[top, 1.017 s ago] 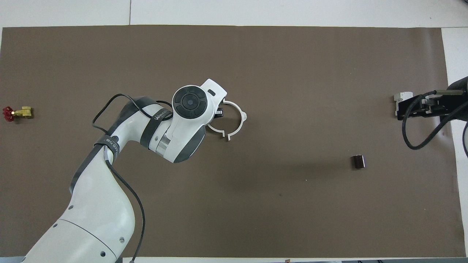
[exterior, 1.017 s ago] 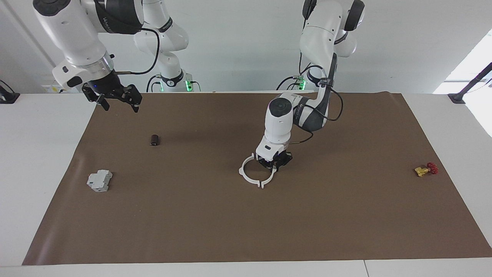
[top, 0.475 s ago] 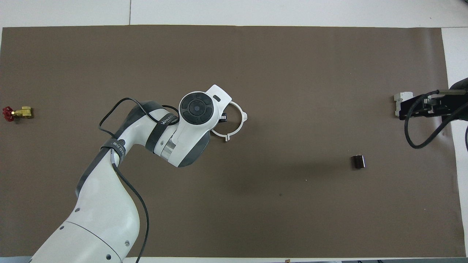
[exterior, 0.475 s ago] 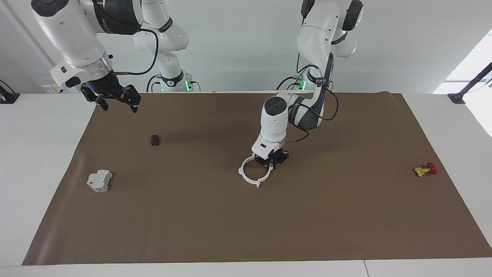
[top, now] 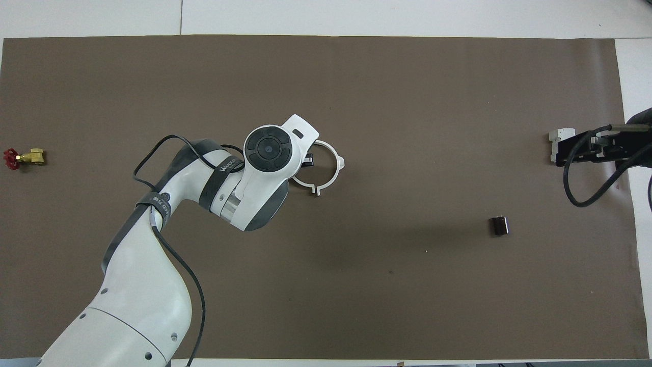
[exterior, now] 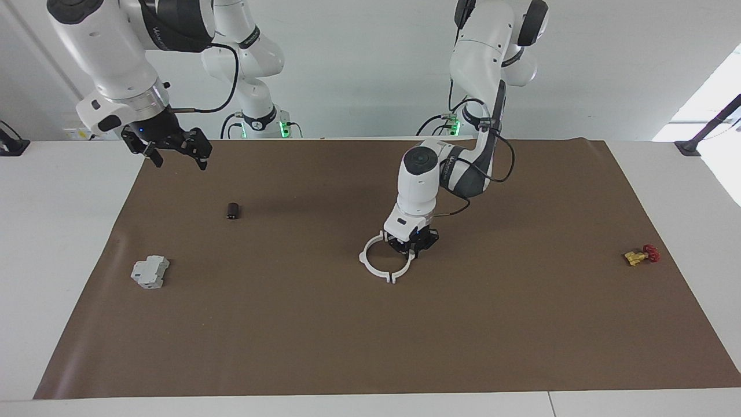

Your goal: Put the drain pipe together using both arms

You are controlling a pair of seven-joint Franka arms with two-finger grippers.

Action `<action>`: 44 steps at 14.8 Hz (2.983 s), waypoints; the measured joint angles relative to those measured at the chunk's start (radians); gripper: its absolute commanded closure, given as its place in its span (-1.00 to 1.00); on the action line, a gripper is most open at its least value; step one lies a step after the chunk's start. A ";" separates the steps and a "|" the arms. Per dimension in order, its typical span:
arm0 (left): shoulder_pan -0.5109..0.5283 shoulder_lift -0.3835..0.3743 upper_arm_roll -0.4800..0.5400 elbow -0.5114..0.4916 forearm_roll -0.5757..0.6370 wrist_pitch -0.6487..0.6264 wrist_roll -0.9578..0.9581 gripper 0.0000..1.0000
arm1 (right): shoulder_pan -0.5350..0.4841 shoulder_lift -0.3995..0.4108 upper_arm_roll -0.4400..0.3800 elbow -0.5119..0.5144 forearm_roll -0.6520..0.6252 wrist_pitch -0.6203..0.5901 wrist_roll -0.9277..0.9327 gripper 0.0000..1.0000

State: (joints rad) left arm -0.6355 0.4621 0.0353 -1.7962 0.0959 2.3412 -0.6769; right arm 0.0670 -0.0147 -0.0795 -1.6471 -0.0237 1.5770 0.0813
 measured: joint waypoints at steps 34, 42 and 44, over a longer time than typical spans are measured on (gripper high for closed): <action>0.478 -0.406 0.011 -0.083 -0.070 -0.335 0.511 -1.00 | 0.002 -0.003 0.008 0.025 0.001 0.000 0.000 -1.00; 0.610 -0.510 0.017 -0.001 -0.100 -0.593 0.660 -1.00 | 0.003 -0.003 0.009 0.029 0.001 0.000 0.000 -1.00; 0.630 -0.513 0.017 0.045 -0.102 -0.658 0.672 -1.00 | 0.002 -0.003 0.009 0.029 0.001 0.000 0.000 -1.00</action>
State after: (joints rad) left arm -0.0053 -0.0509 0.0526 -1.7515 -0.0063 1.6828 -0.0046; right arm 0.0694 -0.0178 -0.0710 -1.6177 -0.0225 1.5771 0.0813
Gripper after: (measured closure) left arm 0.000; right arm 0.000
